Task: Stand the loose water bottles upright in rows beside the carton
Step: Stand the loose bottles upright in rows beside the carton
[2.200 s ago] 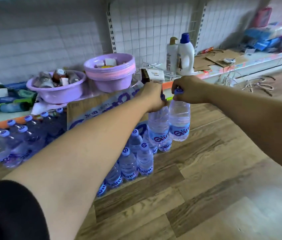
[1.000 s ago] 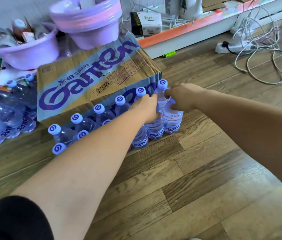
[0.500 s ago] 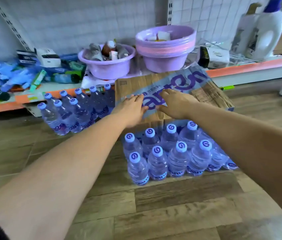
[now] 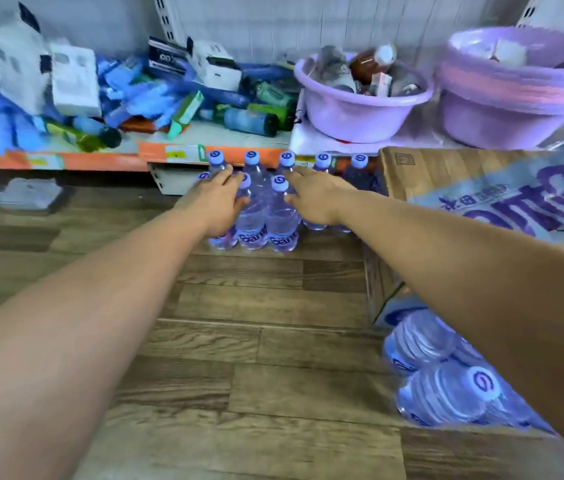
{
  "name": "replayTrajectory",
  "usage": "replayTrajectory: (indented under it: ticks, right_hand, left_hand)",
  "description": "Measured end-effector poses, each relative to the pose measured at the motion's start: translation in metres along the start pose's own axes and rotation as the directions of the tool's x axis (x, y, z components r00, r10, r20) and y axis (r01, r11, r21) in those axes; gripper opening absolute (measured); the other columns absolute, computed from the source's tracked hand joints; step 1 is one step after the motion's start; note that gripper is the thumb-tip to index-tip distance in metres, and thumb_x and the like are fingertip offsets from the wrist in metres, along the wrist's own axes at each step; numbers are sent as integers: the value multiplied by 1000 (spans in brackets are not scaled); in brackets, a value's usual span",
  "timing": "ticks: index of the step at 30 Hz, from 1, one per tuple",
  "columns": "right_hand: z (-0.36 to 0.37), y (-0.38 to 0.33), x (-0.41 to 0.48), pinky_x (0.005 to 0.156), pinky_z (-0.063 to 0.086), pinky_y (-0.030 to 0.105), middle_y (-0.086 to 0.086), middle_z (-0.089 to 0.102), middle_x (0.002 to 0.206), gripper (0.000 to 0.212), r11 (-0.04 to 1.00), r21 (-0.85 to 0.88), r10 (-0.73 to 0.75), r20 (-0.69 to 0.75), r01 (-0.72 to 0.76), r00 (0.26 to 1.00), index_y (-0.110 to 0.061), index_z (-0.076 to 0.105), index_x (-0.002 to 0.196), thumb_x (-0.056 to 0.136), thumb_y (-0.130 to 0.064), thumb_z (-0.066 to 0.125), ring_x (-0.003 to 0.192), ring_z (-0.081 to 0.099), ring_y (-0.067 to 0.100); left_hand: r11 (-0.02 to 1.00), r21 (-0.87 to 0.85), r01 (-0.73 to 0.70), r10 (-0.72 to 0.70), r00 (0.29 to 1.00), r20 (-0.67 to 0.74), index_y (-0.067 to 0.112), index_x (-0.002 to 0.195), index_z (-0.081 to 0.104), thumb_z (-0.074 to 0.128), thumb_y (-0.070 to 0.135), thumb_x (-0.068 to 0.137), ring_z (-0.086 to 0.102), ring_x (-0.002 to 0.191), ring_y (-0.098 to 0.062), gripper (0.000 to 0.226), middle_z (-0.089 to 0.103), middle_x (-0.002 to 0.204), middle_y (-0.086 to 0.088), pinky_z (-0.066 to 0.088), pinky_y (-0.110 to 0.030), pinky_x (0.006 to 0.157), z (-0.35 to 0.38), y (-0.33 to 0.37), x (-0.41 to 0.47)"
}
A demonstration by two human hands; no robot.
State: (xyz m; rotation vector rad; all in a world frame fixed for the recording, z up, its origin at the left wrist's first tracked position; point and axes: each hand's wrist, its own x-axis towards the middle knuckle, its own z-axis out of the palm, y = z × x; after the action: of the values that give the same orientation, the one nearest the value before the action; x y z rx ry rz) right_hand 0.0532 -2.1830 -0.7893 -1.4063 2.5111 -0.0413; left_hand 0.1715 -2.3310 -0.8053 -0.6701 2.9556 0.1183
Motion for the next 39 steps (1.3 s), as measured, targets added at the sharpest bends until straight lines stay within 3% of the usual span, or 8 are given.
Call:
replayTrajectory:
  ticks: [5, 8, 12, 15, 21, 26, 35, 39]
  right_hand:
    - [24, -8, 43, 112, 33, 49, 7, 12, 160, 56, 998, 15, 56, 32, -56, 998, -13, 15, 151, 101, -30, 35, 144, 26, 33]
    - [34, -13, 59, 108, 37, 48, 4, 7, 160, 57, 995, 23, 92, 32, -93, 995, -17, 13, 152, 101, -27, 37, 141, 32, 35]
    - [44, -14, 73, 97, 45, 45, 10, 9, 152, 51, 987, 43, 156, -57, -154, 986, -12, 32, 142, 95, -14, 50, 123, 45, 41]
    - [50, -13, 73, 91, 47, 46, 18, 21, 142, 42, 984, 74, 171, -105, -164, 980, -6, 39, 128, 90, -8, 58, 110, 52, 44]
    - [61, -26, 45, 77, 49, 39, 15, 38, 131, 36, 988, 95, 137, -145, -124, 980, -10, 48, 123, 88, -2, 53, 102, 57, 41]
    - [65, -35, 3, 74, 46, 34, 13, 41, 113, 27, 986, 161, 75, -152, -50, 986, -10, 58, 112, 86, -3, 53, 89, 55, 34]
    - [69, -63, -114, 72, 41, 24, 13, 67, 112, 25, 992, 79, -101, 89, 94, 991, -11, 68, 103, 78, -15, 66, 107, 62, 30]
    - [77, -53, -175, 77, 49, 29, 12, 70, 106, 23, 983, 89, -172, 152, 160, 973, -11, 69, 100, 77, -14, 65, 103, 64, 29]
  left_hand:
    - [1000, 2, -23, 23, 998, 50, 19, 152, 10, 42, 25, 99, 10, 149, -26, 63, -1, 162, -5, 20, -42, 120, 23, -25, 40]
    - [998, -43, -37, 40, 996, 78, 28, 152, 7, 45, 14, 96, 23, 145, -28, 69, 0, 162, 0, 33, -43, 113, 37, -23, 56]
    - [996, -54, -77, 70, 991, -114, 12, 144, 33, 54, 13, 90, 46, 122, -39, 57, 34, 140, -18, 44, -47, 97, 38, -18, 68]
    - [996, 6, -92, 92, 987, -133, 4, 126, 51, 53, 12, 90, 51, 115, -40, 37, 45, 126, -21, 44, -45, 89, 35, -10, 66]
    - [979, 165, -122, 128, 991, -24, 2, 116, 50, 53, 10, 90, 57, 107, -44, 28, 47, 120, -23, 46, -45, 80, 30, 3, 33]
    - [987, 71, -144, 140, 988, 60, 6, 119, 47, 63, 15, 82, 56, 107, -40, 41, 48, 120, -20, 46, -39, 80, 35, 10, -17]
    - [990, 48, -132, 112, 949, 296, 9, 87, 63, 75, 22, 70, 64, 93, -30, 25, 70, 96, -14, 49, -32, 74, 32, 60, -122]
    - [982, 10, -188, 166, 891, 422, 13, 84, 62, 75, 26, 70, 62, 83, -25, 23, 61, 78, -4, 45, -28, 68, 33, 101, -174]
